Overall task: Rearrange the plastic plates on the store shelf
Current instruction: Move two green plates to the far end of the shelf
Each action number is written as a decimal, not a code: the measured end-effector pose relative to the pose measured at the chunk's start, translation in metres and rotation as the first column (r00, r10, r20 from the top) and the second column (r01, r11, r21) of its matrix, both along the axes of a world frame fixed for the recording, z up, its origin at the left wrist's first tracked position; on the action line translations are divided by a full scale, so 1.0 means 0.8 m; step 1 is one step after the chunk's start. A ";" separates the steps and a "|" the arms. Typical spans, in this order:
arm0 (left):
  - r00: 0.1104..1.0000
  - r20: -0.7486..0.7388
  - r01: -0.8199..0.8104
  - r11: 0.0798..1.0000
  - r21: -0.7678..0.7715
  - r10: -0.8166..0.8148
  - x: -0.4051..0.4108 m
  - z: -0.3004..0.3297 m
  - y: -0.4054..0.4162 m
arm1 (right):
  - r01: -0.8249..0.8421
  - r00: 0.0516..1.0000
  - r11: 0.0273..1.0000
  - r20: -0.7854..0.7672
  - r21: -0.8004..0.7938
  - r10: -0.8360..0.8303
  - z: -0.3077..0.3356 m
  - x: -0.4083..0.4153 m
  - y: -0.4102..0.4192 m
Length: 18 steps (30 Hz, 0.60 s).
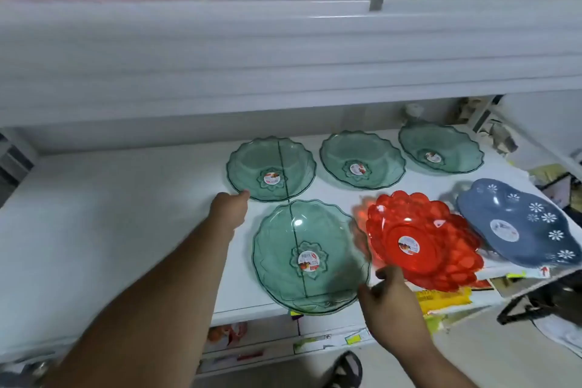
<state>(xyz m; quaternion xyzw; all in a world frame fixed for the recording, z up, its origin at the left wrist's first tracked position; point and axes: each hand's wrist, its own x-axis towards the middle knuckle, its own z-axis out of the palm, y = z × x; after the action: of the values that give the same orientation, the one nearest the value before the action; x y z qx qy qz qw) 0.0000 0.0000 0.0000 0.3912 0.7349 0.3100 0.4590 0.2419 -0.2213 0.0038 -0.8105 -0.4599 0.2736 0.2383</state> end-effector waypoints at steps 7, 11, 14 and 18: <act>0.851 0.485 -0.160 0.979 -0.127 0.202 0.020 -0.006 0.012 | 0.174 0.764 0.966 -0.592 -0.192 -0.256 -0.005 -0.007 0.020; 0.863 0.469 -0.179 0.981 -0.070 0.190 0.020 -0.009 0.020 | 0.166 0.760 0.960 -0.591 -0.227 -0.272 0.000 -0.007 0.025; 0.857 0.472 -0.212 0.976 -0.048 0.209 0.009 -0.006 0.019 | 0.144 0.787 0.971 -0.573 -0.190 -0.228 0.006 -0.009 0.024; 0.830 0.483 -0.302 0.953 -0.028 0.277 -0.028 0.005 0.011 | 0.132 0.829 0.985 -0.533 -0.107 -0.169 0.013 -0.010 0.021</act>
<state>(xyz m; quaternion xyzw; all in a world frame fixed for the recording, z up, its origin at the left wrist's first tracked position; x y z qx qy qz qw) -0.0222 0.0089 0.0039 0.1971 0.6402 0.4817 0.5650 0.2335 -0.2048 0.0146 -0.7417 -0.2999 0.4860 0.3518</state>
